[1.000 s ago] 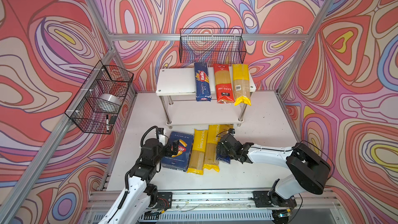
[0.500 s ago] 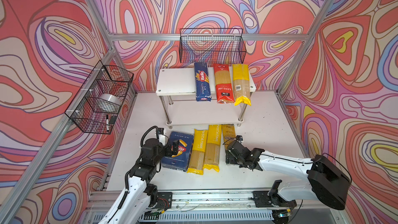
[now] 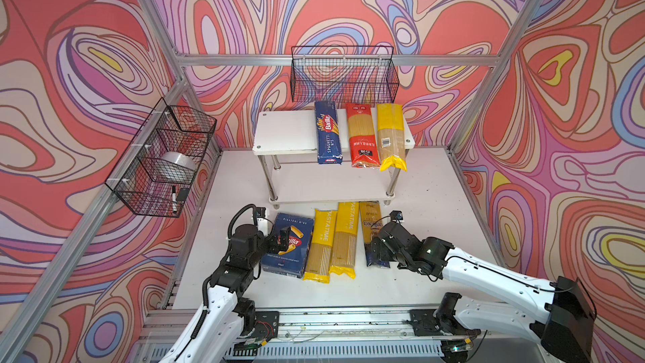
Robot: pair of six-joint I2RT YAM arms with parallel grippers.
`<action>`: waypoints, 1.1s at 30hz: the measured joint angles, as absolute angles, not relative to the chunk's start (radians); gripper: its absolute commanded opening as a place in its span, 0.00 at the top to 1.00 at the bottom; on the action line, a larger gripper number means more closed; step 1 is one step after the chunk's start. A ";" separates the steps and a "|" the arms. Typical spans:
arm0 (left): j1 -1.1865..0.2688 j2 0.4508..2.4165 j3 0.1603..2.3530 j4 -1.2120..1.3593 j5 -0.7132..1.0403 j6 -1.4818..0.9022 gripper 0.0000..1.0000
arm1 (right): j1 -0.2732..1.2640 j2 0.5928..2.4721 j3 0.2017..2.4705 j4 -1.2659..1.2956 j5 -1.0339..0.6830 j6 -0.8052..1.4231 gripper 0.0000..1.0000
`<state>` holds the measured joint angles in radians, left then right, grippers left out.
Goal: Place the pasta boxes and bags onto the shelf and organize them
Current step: 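Lower the right gripper onto the Ankara bag's middle, then close the right gripper around the Ankara spaghetti bag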
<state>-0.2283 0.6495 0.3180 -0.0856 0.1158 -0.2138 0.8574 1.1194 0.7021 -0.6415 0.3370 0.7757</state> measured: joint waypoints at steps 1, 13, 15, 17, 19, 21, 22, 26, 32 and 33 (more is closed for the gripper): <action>-0.228 0.649 0.318 -0.086 0.116 -0.214 0.00 | 0.857 1.143 0.709 -0.640 0.346 0.767 0.02; -0.228 0.649 0.318 -0.086 0.116 -0.214 0.00 | 0.779 1.422 0.750 -0.512 0.321 0.661 0.02; -0.228 0.649 0.318 -0.086 0.116 -0.214 0.00 | 0.764 1.440 0.750 -0.482 0.304 0.646 0.02; -0.228 0.649 0.318 -0.086 0.116 -0.214 0.00 | 0.749 1.453 0.750 -0.455 0.286 0.633 0.02; -0.228 0.649 0.318 -0.086 0.116 -0.214 0.00 | 0.727 1.458 0.744 -0.418 0.259 0.620 0.02; -0.228 0.649 0.318 -0.086 0.116 -0.214 0.00 | 0.706 1.459 0.732 -0.378 0.233 0.609 0.02; -0.228 0.649 0.318 -0.086 0.116 -0.214 0.00 | 0.699 1.462 0.728 -0.364 0.225 0.605 0.01; -0.228 0.649 0.318 -0.086 0.116 -0.214 0.00 | 0.691 1.494 0.722 -0.333 0.203 0.593 0.02; -0.228 0.649 0.318 -0.086 0.116 -0.214 0.00 | 0.691 1.532 0.722 -0.324 0.204 0.585 0.02; -0.228 0.649 0.318 -0.086 0.116 -0.214 0.00 | 0.691 1.533 0.722 -0.324 0.205 0.585 0.02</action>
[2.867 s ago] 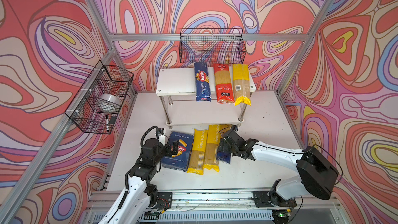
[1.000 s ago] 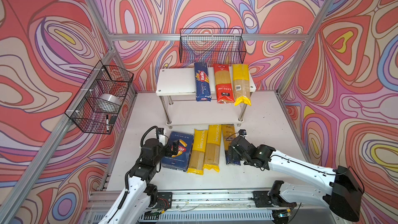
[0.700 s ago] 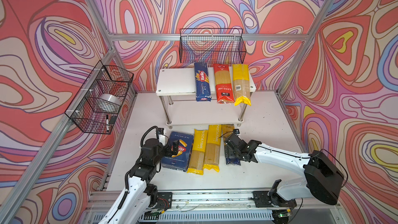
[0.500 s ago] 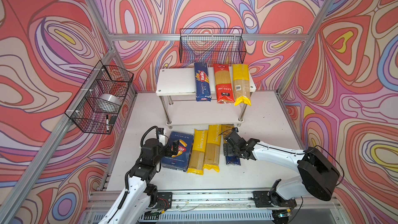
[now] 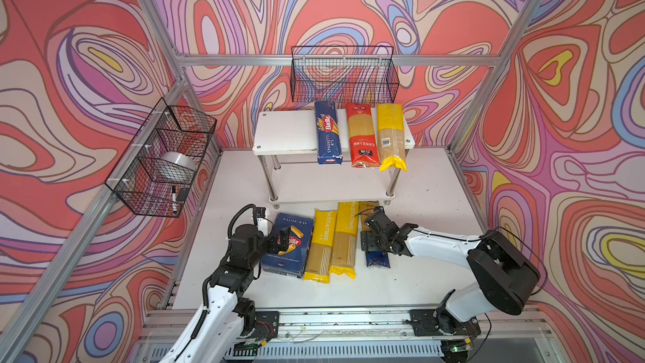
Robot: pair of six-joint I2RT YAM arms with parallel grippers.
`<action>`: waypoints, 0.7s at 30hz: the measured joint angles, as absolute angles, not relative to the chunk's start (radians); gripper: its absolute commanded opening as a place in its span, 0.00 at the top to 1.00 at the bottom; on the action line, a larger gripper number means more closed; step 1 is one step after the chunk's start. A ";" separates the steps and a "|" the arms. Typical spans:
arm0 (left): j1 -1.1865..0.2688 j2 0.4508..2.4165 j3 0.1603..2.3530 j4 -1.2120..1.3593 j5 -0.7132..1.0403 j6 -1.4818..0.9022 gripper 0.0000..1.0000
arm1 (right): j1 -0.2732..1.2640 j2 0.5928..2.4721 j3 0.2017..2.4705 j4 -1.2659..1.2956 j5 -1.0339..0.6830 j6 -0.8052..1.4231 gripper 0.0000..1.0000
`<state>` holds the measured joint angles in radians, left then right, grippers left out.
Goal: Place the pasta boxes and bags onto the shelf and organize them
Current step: 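Close the right gripper around the Ankara spaghetti bag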
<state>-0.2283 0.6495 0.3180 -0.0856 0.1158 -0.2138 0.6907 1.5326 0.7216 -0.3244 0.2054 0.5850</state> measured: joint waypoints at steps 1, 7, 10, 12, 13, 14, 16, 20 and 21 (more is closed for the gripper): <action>-0.228 0.649 0.318 -0.086 0.116 -0.214 0.00 | 0.691 1.533 0.722 -0.324 0.207 0.585 0.02; -0.228 0.649 0.318 -0.086 0.116 -0.214 0.00 | 0.691 1.533 0.712 -0.310 0.218 0.588 0.11; -0.228 0.649 0.318 -0.086 0.116 -0.214 0.00 | 0.691 1.530 0.709 -0.301 0.214 0.593 0.19; -0.228 0.649 0.318 -0.086 0.116 -0.214 0.00 | 0.690 1.522 0.702 -0.297 0.205 0.604 0.22; -0.228 0.649 0.318 -0.086 0.116 -0.214 0.00 | 0.689 1.516 0.696 -0.293 0.202 0.609 0.23; -0.228 0.649 0.318 -0.086 0.116 -0.214 0.00 | 0.688 1.508 0.689 -0.289 0.198 0.616 0.24; -0.228 0.649 0.318 -0.086 0.116 -0.214 0.00 | 0.688 1.494 0.677 -0.289 0.192 0.626 0.26; -0.228 0.649 0.318 -0.086 0.116 -0.214 0.00 | 0.688 1.481 0.664 -0.285 0.186 0.645 0.29; -0.228 0.649 0.318 -0.086 0.116 -0.214 0.00 | 0.688 1.480 0.661 -0.281 0.186 0.648 0.29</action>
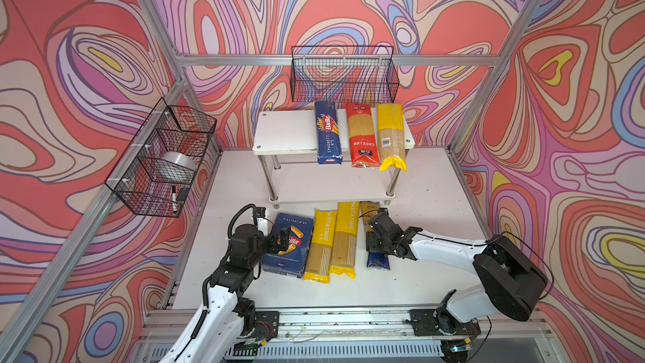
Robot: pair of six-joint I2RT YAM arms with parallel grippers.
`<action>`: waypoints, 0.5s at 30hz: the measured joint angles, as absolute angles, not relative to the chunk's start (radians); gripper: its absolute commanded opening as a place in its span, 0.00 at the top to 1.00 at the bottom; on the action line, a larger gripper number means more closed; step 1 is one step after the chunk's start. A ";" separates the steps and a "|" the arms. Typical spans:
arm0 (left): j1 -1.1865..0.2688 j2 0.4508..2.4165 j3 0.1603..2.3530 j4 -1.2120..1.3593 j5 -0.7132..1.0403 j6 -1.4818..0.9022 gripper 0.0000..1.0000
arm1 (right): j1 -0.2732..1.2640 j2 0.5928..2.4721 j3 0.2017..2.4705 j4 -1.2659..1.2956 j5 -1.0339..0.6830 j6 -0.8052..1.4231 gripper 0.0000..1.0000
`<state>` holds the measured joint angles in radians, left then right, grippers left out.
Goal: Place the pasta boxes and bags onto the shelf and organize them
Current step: 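Close the right gripper around the Ankara spaghetti bag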
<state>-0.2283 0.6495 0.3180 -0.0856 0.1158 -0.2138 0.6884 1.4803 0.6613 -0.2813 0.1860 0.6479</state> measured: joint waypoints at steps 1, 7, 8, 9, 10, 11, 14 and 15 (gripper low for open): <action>-0.228 0.649 0.318 -0.086 0.116 -0.214 0.00 | 0.688 1.478 0.657 -0.278 0.186 0.651 0.31; -0.228 0.649 0.318 -0.086 0.116 -0.214 0.00 | 0.688 1.472 0.642 -0.257 0.191 0.667 0.40; -0.228 0.649 0.318 -0.086 0.116 -0.214 0.00 | 0.688 1.470 0.640 -0.254 0.192 0.670 0.42; -0.228 0.649 0.318 -0.086 0.116 -0.214 0.00 | 0.688 1.467 0.636 -0.250 0.192 0.672 0.43; -0.228 0.649 0.318 -0.086 0.116 -0.214 0.00 | 0.688 1.464 0.632 -0.246 0.191 0.676 0.44; -0.228 0.649 0.318 -0.086 0.116 -0.214 0.00 | 0.688 1.459 0.626 -0.241 0.189 0.680 0.47; -0.228 0.649 0.318 -0.086 0.116 -0.214 0.00 | 0.689 1.443 0.611 -0.231 0.179 0.695 0.51; -0.229 0.649 0.318 -0.086 0.116 -0.214 0.00 | 0.689 1.438 0.608 -0.231 0.173 0.698 0.55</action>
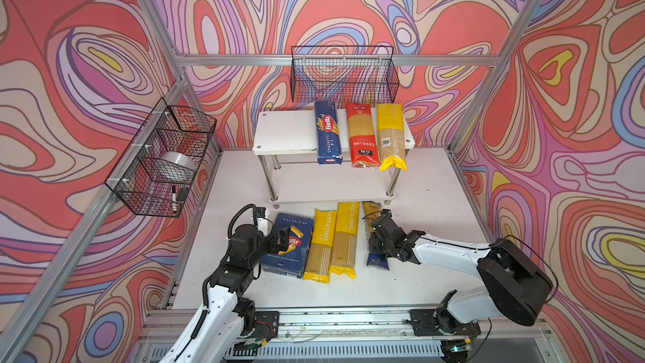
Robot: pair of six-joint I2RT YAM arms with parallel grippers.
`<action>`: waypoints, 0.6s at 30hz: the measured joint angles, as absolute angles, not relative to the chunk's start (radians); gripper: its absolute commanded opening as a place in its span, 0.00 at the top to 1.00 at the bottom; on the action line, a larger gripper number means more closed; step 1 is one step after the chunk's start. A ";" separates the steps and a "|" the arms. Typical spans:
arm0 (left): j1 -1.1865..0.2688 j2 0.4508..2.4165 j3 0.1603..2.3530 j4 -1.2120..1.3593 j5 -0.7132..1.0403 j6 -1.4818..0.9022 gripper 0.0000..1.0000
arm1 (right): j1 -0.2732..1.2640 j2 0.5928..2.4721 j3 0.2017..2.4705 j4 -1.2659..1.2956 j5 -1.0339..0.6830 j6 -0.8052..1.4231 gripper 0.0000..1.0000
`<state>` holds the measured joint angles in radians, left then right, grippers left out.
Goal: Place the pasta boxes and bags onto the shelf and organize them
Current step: 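Close the right gripper around the Ankara spaghetti bag, then lift the Ankara bag upright with the right gripper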
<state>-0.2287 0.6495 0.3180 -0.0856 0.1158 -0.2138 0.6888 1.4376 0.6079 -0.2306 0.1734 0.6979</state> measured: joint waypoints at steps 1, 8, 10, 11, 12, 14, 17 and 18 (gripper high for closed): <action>-0.229 0.649 0.318 -0.086 0.116 -0.214 0.00 | 0.689 1.430 0.604 -0.231 0.167 0.701 0.60; -0.228 0.649 0.318 -0.086 0.116 -0.214 0.00 | 0.696 1.364 0.582 -0.265 0.122 0.717 0.76; -0.228 0.649 0.318 -0.086 0.116 -0.214 0.00 | 0.696 1.340 0.573 -0.286 0.108 0.718 0.83; -0.228 0.649 0.318 -0.086 0.116 -0.214 0.00 | 0.697 1.329 0.569 -0.295 0.103 0.719 0.84; -0.228 0.649 0.318 -0.086 0.116 -0.214 0.00 | 0.697 1.316 0.567 -0.308 0.098 0.720 0.85; -0.228 0.649 0.318 -0.086 0.116 -0.214 0.00 | 0.698 1.293 0.562 -0.328 0.086 0.721 0.87; -0.228 0.649 0.318 -0.086 0.116 -0.214 0.00 | 0.699 1.252 0.561 -0.364 0.060 0.726 0.91; -0.228 0.649 0.318 -0.086 0.116 -0.214 0.00 | 0.702 1.236 0.561 -0.377 0.050 0.728 0.91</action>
